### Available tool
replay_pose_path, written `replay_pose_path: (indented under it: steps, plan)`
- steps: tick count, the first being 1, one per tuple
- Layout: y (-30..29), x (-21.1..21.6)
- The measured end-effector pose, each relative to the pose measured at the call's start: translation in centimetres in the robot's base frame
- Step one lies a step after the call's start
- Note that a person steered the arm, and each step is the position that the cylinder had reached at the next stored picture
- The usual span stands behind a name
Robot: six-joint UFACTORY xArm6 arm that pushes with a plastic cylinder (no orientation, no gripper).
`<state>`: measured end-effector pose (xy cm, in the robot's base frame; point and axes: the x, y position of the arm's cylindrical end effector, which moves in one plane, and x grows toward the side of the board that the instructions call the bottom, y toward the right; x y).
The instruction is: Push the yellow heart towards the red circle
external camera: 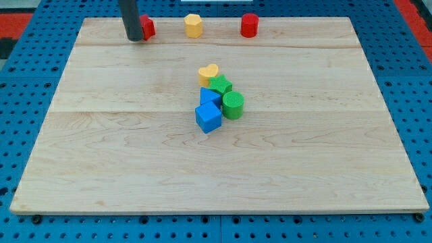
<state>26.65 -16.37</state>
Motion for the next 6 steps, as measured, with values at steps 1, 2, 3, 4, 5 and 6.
replay_pose_path:
  steps: [1,2,3,4,5,6]
  plan:
    - [0.0,6.1]
    - [3.7,10.4]
    - [9.6,11.5]
    - [15.6,10.3]
    - [19.8,9.4]
    - [20.3,7.7]
